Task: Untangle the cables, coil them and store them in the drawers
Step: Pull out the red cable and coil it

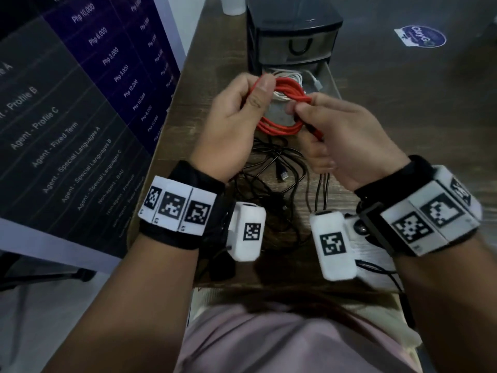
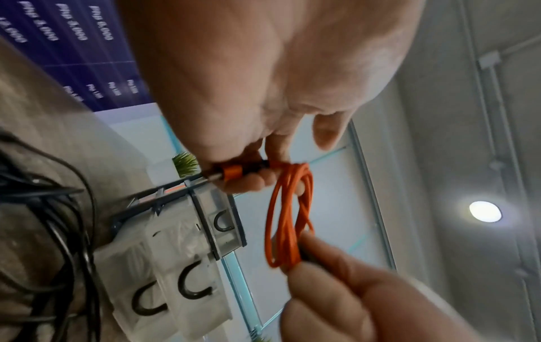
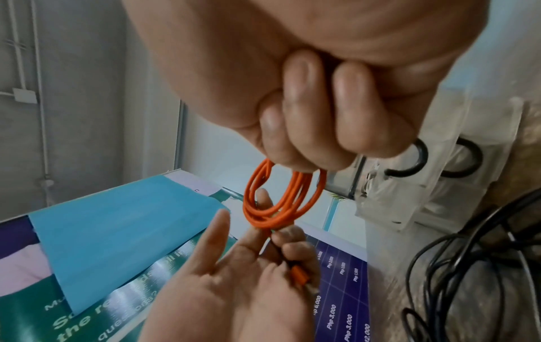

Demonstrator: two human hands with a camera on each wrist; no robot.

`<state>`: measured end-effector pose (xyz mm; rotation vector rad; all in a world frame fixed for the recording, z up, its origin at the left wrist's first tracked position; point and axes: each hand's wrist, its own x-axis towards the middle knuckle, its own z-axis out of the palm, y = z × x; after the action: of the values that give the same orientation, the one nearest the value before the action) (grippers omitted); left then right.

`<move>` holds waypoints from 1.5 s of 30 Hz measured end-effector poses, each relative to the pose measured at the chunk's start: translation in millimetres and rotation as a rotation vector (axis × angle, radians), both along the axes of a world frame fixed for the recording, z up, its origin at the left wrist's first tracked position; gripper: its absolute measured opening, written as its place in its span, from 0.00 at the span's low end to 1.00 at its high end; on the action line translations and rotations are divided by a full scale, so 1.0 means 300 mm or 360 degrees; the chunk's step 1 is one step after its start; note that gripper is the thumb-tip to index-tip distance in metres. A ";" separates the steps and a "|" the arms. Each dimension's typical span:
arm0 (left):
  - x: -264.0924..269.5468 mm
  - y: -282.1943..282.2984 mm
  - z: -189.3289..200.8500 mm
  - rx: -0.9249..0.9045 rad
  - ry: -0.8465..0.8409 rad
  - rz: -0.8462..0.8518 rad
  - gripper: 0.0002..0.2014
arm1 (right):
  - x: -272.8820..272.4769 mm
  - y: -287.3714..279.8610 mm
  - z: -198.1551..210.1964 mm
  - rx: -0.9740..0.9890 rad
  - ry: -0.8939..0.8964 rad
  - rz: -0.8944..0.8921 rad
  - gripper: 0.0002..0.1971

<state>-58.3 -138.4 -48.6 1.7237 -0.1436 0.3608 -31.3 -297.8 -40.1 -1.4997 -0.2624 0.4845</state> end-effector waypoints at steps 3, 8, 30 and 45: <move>-0.012 0.003 -0.005 -0.0607 0.0270 -0.0122 0.15 | 0.012 0.000 -0.010 -0.0030 0.0049 -0.0184 0.07; -0.015 0.042 -0.011 -0.0583 0.0361 -0.0078 0.18 | 0.023 -0.006 -0.012 -0.0079 0.0040 -0.0385 0.06; -0.033 -0.046 -0.003 -0.0306 0.0076 0.0026 0.03 | -0.016 0.054 0.028 -0.0034 0.0079 -0.0350 0.15; -0.030 -0.026 -0.011 -0.0413 0.0098 0.0081 0.06 | -0.001 0.004 -0.007 -0.0437 -0.0476 -0.0114 0.12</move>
<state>-67.2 -146.1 -52.0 1.4820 -0.0071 0.3473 -31.6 -296.6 -42.2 -1.8454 -0.3860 0.2428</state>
